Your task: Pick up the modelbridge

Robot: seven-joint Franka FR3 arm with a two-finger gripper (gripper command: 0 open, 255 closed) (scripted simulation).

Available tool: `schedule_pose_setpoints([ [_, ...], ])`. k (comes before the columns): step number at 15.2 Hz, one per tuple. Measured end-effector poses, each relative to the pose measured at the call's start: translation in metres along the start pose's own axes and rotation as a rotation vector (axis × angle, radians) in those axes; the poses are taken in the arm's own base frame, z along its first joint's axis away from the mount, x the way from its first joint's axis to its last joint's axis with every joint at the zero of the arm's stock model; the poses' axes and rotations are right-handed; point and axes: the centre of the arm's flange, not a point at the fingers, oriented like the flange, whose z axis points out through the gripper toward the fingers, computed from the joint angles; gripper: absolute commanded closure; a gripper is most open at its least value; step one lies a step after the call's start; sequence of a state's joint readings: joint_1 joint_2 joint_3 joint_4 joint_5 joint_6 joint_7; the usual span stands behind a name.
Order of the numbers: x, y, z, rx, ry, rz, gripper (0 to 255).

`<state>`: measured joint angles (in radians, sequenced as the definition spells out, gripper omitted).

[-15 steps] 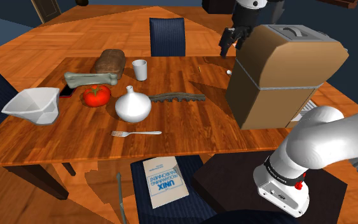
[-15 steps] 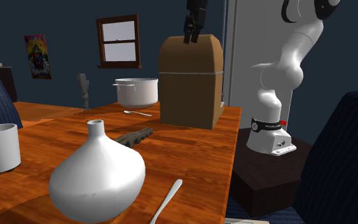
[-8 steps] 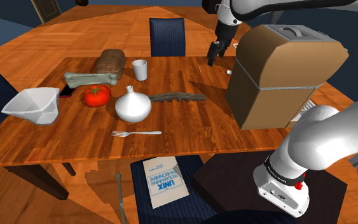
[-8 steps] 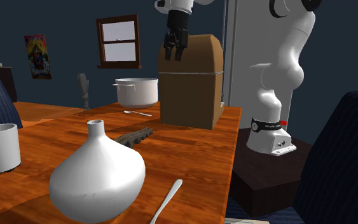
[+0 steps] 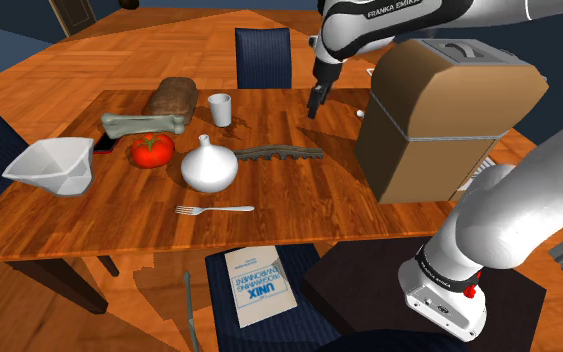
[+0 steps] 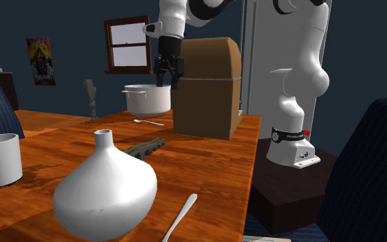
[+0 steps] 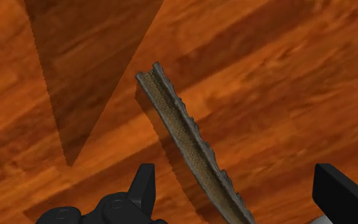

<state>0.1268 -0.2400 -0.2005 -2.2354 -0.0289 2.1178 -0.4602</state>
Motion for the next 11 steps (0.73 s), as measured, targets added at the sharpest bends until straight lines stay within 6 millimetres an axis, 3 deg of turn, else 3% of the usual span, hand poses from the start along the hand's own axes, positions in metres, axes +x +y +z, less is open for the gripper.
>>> schedule_pose_setpoints([
  [11, 0.091, 0.019, 0.118, 0.075, -0.029, -0.315, 0],
])
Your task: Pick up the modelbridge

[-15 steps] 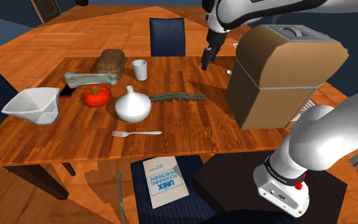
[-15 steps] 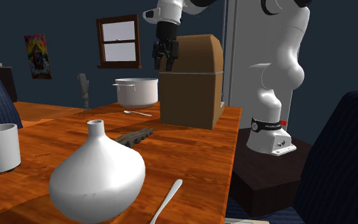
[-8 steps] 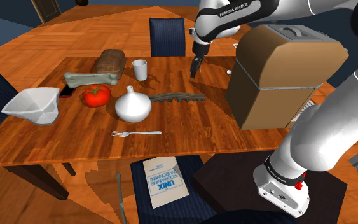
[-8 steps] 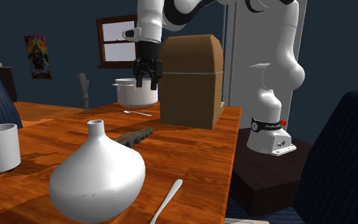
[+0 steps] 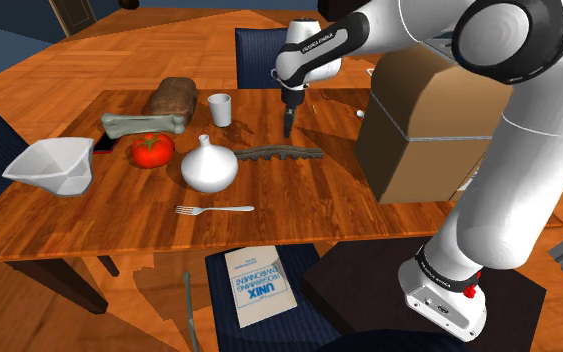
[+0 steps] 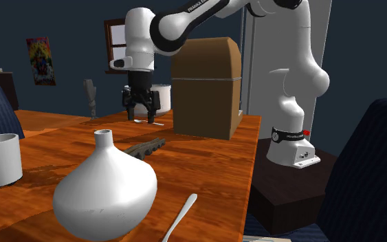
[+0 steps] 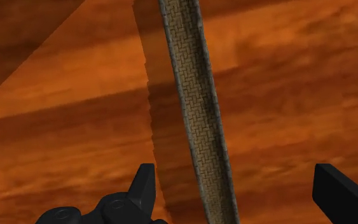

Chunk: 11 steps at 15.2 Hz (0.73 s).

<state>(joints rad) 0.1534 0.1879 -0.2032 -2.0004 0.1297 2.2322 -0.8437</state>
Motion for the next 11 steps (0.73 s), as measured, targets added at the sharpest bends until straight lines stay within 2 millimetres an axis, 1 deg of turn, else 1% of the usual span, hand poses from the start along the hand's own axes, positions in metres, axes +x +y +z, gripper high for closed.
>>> schedule_pose_setpoints([
  [4, 0.038, 0.006, 0.04, 0.028, -0.01, -0.115, 0],
  [5, 0.043, 0.009, 0.049, 0.033, -0.012, -0.136, 0],
  [11, 0.044, 0.008, 0.084, 0.038, -0.014, -0.157, 0],
])
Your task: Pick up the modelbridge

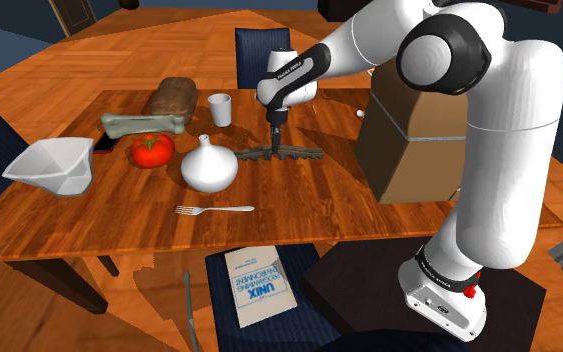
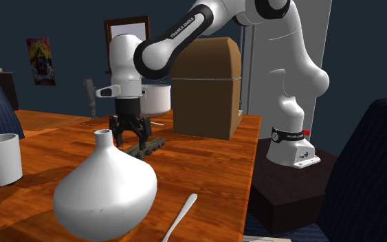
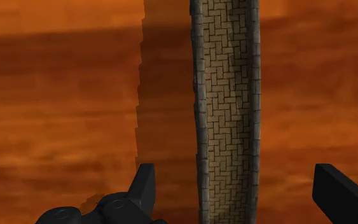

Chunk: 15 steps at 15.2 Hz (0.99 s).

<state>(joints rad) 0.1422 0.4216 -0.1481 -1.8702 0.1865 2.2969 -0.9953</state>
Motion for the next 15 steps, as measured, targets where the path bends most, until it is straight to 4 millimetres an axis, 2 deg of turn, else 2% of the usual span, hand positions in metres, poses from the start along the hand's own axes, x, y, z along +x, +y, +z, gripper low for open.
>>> schedule_pose_setpoints([
  [2, -0.002, 0.0007, 0.0103, 0.0, 0.0, 0.0, 0],
  [3, -0.0017, 0.0008, 0.0119, 0.0, 0.0, 0.0, 255],
  [13, -0.0007, 0.0008, 0.0126, -0.001, 0.001, -0.001, 255],
  [15, -0.0006, 0.0002, 0.0071, 0.0, 0.0, -0.001, 255],
])
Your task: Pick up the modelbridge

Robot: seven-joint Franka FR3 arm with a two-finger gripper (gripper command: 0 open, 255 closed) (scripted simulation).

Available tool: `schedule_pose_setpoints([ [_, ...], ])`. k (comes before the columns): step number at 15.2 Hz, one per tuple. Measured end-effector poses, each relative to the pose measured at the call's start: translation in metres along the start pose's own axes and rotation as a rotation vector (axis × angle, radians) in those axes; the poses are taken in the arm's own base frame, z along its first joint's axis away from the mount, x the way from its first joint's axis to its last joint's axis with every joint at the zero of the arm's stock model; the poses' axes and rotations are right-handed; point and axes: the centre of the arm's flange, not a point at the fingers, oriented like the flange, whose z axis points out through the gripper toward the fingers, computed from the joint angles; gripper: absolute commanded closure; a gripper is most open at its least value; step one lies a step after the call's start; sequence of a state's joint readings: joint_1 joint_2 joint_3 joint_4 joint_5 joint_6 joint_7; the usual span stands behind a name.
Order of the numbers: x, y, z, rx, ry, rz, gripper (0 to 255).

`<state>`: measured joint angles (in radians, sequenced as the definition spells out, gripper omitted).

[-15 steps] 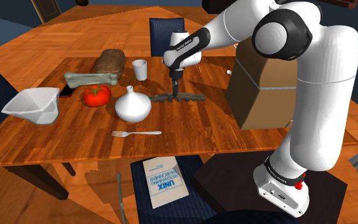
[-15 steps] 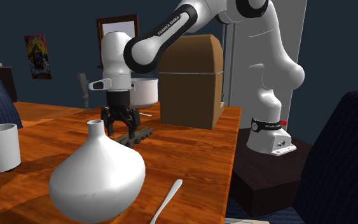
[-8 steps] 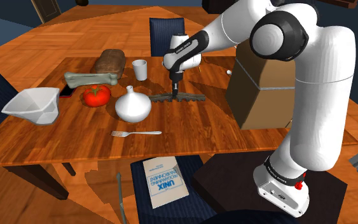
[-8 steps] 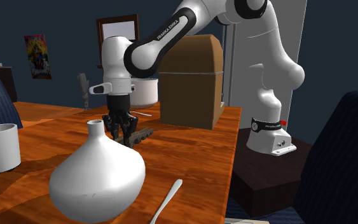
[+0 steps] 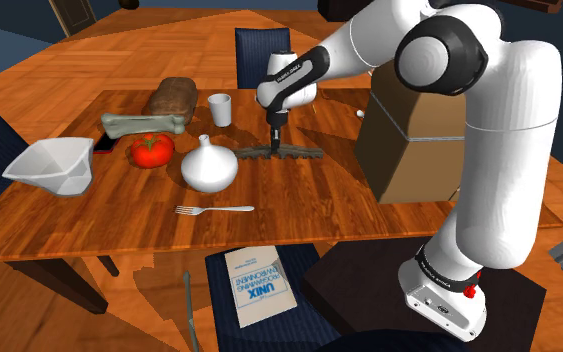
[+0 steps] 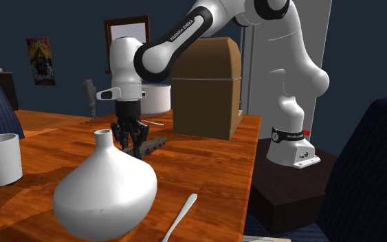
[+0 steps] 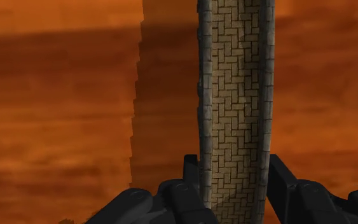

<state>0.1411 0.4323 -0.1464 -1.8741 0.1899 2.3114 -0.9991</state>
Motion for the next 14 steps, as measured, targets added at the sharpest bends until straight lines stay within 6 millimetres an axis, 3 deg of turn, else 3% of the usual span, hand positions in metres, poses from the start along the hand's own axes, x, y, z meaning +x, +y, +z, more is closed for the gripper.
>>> schedule_pose_setpoints([
  [14, 0.006, -0.003, -0.071, 0.0, 0.0, 0.0, 255],
])
